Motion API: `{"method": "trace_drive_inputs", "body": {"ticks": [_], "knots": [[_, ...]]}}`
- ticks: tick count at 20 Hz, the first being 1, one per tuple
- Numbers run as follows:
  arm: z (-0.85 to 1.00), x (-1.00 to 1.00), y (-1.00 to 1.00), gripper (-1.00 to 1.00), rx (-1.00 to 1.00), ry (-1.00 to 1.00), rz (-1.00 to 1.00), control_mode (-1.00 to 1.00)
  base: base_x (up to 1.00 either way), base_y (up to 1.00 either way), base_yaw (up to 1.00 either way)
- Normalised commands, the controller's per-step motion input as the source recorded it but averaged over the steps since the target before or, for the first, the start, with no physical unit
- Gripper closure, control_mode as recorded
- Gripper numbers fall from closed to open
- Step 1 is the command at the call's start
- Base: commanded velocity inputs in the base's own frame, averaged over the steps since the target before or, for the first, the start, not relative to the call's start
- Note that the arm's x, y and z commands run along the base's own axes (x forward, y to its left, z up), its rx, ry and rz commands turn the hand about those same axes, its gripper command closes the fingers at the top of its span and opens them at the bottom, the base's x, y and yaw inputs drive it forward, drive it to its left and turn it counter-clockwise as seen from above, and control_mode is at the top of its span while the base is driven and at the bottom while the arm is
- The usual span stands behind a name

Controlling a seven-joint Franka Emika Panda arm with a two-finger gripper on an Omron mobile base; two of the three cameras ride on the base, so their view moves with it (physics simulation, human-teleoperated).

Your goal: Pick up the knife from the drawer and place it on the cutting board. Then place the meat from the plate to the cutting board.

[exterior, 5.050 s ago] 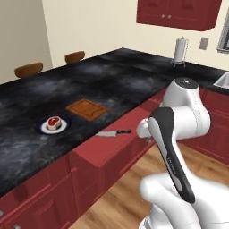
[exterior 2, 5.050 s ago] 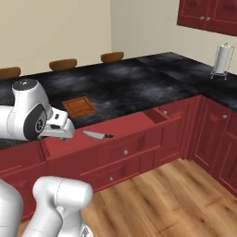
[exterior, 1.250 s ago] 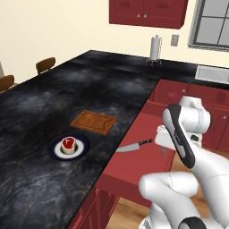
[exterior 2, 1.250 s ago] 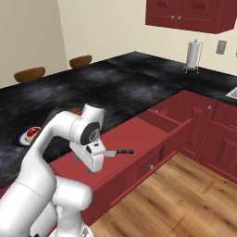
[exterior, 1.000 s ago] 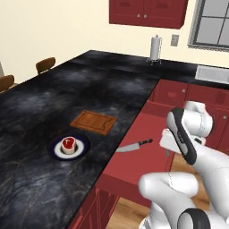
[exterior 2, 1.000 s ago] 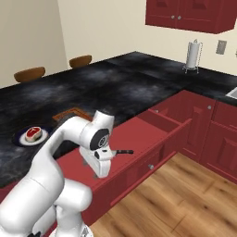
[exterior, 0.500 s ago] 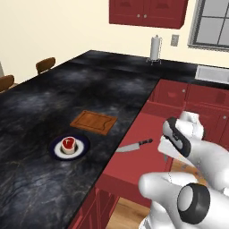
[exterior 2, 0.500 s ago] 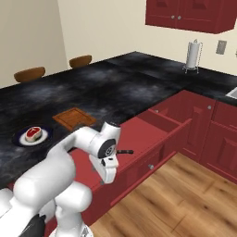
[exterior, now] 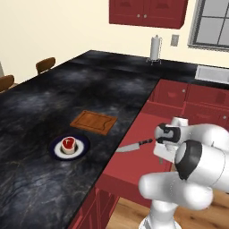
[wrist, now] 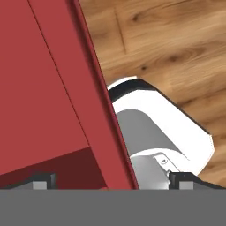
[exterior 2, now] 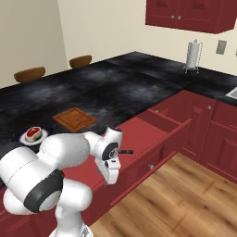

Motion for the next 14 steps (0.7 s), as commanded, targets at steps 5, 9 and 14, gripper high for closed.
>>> {"method": "trace_drive_inputs", "body": {"ticks": [5,9,14], "knots": [[-0.25,0.43,-0.26,-1.00,0.00,0.10,0.00,-1.00,0.00,0.00,0.00],[-0.40,0.33,-0.34,-1.00,0.00,0.13,0.00,-1.00,0.00,0.00,0.00],[-0.44,0.43,-0.20,-1.00,0.00,0.11,0.00,-1.00,0.00,0.00,0.00]]}}
